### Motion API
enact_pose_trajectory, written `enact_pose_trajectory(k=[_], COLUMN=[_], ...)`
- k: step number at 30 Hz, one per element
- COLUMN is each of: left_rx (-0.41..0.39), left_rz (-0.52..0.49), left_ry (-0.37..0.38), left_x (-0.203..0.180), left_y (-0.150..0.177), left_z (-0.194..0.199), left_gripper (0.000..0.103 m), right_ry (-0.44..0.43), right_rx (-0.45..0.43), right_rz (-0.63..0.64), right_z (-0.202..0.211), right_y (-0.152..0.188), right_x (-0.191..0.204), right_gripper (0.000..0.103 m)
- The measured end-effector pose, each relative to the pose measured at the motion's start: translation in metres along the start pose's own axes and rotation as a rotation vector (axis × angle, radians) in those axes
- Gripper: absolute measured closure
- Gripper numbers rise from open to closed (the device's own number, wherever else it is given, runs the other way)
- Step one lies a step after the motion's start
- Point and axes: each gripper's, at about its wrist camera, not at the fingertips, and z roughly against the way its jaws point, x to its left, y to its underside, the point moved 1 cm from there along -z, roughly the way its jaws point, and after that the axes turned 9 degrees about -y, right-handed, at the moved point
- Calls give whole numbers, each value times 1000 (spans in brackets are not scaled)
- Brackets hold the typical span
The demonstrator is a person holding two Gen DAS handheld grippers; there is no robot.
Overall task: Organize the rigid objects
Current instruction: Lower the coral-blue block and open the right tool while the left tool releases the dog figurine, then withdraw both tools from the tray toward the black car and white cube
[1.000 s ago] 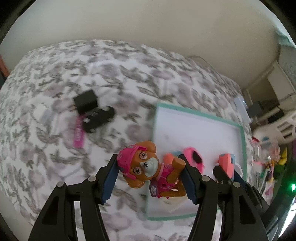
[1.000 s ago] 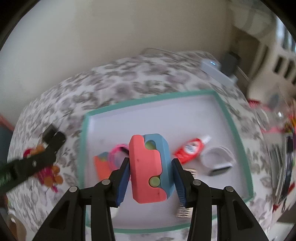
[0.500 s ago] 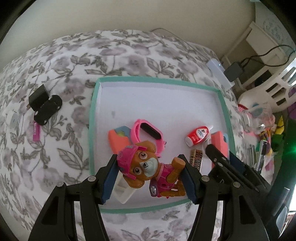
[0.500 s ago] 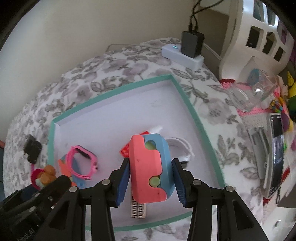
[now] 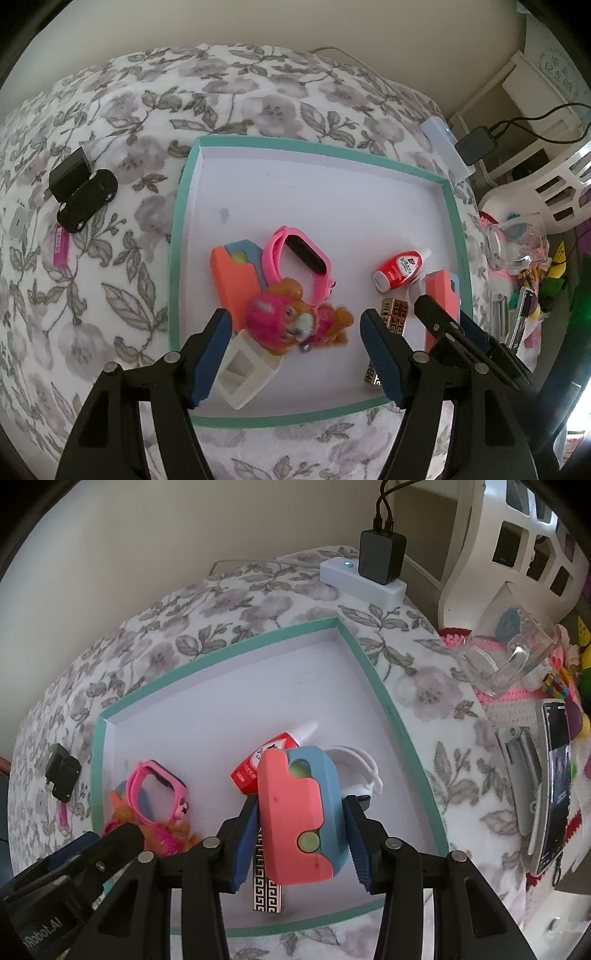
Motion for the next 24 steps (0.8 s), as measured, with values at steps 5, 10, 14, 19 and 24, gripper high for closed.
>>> enact_pose_trajectory(k=[5,10,14,19,24], left_rx=[-13,-51,-52,-30,-29], left_rz=[7,57,129,235,353], left_ry=[-18,-80,-120,-141,-214], left_x=[6,27,55,93,133], left_y=[-2,-9,-14,-20,-24], left_z=[3,8,6,-4,-9], left_gripper=[30,30,29,28,14], right_ry=[-8,-15,-18,-14,-10], right_rx=[5,7,7,-5,-30], right_rz=[1,23,52,96,147], right_z=[0,1,0,3,7], right_y=[-1,-2,-3,-7,-12], right_x=[1,6,12,21,36], right_gripper=[55,55,48,42,33])
